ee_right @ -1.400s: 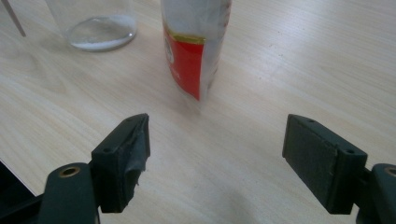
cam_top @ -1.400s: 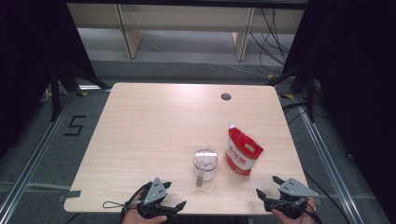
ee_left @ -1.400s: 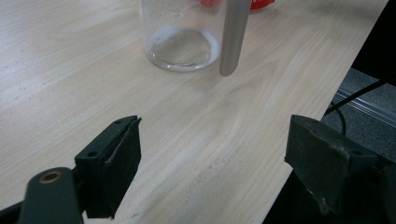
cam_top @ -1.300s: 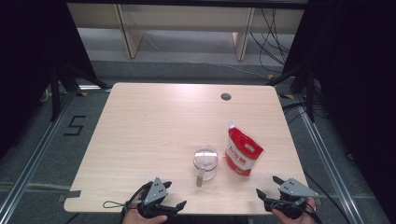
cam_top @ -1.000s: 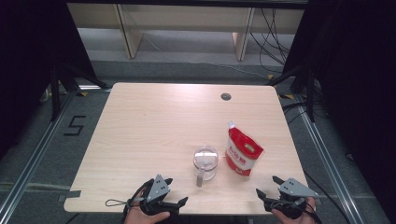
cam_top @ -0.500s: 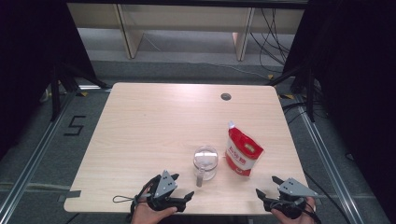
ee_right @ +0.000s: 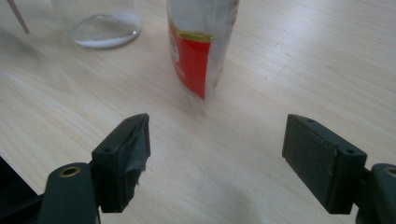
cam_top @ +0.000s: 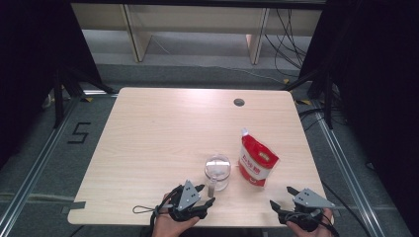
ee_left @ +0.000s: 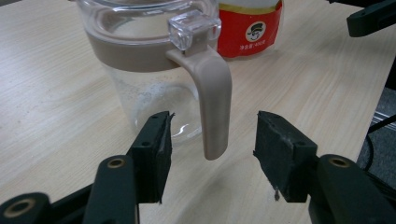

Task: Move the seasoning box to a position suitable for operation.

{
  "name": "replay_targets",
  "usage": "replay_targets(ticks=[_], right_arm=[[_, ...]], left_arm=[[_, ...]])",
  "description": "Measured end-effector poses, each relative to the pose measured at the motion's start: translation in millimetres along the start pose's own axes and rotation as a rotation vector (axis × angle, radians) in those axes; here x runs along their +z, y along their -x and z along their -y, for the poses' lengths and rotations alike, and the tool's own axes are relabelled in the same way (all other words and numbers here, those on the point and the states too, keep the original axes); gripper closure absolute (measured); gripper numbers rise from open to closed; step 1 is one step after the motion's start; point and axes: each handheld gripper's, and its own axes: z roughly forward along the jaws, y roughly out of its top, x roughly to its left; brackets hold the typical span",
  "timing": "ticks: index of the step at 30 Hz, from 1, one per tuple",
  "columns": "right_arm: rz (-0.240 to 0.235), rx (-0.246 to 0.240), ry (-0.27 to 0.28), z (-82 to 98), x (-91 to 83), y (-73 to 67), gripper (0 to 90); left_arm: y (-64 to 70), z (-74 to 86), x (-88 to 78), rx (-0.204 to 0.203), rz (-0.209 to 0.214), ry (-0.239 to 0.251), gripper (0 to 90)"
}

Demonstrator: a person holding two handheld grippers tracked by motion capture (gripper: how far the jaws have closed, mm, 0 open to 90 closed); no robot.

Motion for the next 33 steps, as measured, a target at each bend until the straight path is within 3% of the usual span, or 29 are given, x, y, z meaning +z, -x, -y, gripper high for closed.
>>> replay_targets(ticks=[1,2,4,5,6,7,8,9,11,15,16,17,18,19,20,21,23,24,26,28,31,33], right_arm=[[0.007,0.048,-0.019,0.3,-1.9,-4.5,24.2],[0.005,0.011,-0.006,0.3,-0.9,-1.0,24.2],[0.004,0.01,-0.006,0.3,-1.0,-0.8,24.2],[0.004,0.045,-0.019,0.9,-1.4,-3.3,24.1],[0.004,0.045,-0.019,0.9,-1.4,-3.3,24.1],[-0.001,0.012,-0.006,0.7,-0.2,-0.7,24.1],[-0.006,0.007,-0.008,0.5,0.2,-1.0,24.1],[-0.014,0.001,-0.005,0.5,0.9,-0.5,24.1],[-0.006,-0.013,0.0,0.7,1.3,0.3,24.0],[-0.017,-0.008,-0.014,0.6,1.2,-0.2,23.9],[-0.015,-0.005,-0.013,0.5,0.9,-0.6,23.9],[-0.019,-0.005,-0.013,0.6,1.0,-0.5,23.9],[-0.01,0.019,-0.026,1.0,-0.1,-3.1,23.8],[-0.01,0.019,-0.026,1.0,-0.1,-3.1,23.8],[-0.018,0.016,-0.023,0.9,0.2,-2.7,23.8],[-0.018,0.018,-0.023,0.8,0.2,-2.9,23.8],[-0.018,0.019,-0.017,1.0,0.6,-3.1,23.8],[-0.018,0.019,-0.017,1.0,0.6,-3.1,23.8],[-0.012,-0.006,-0.011,0.9,0.5,-0.6,23.8],[-0.013,0.002,-0.015,0.9,0.4,-1.1,23.7],[-0.019,0.033,-0.026,1.0,0.1,-4.2,23.7],[-0.019,0.027,-0.022,1.0,0.5,-3.8,23.7]], left_arm=[[0.7,0.1,2.5,-0.003,0.007,0.007,47.1],[0.9,-0.2,2.6,-0.002,-0.002,-0.004,48.4],[0.7,-0.1,5.0,-0.001,-0.005,0.014,48.6],[0.6,-0.2,5.7,0.0,-0.013,0.017,49.5],[0.9,-0.5,5.8,-0.001,-0.015,0.016,49.5],[1.5,-0.6,7.1,-0.009,-0.019,0.022,50.3],[-0.5,-1.6,7.9,0.032,-0.022,0.014,52.3],[1.4,-1.3,9.0,0.013,-0.026,0.014,53.2],[2.0,-1.8,10.9,0.023,-0.032,0.026,54.9],[2.0,-2.4,12.0,0.024,-0.035,0.026,62.6],[1.9,-2.4,12.1,0.0,-0.022,0.028,64.7],[1.4,-2.3,11.7,0.001,-0.016,0.027,66.6],[1.7,-1.8,12.0,-0.002,-0.009,0.034,68.6],[1.7,-1.8,12.0,-0.002,-0.009,0.034,69.8],[0.7,-1.8,10.2,0.026,-0.012,0.03,71.3],[0.5,-1.3,9.6,0.012,-0.006,0.023,71.4],[-1.6,-1.0,8.7,0.027,-0.009,0.024,71.6],[-2.1,-0.3,7.5,0.004,-0.002,0.026,71.6],[-8.2,1.6,2.3,0.008,-0.009,0.019,71.7],[-10.0,2.8,1.3,-0.01,-0.01,0.033,71.7],[-20.5,4.6,-5.4,-0.018,-0.013,0.015,72.1],[-27.0,5.9,-8.9,-0.036,-0.014,0.01,72.1]])
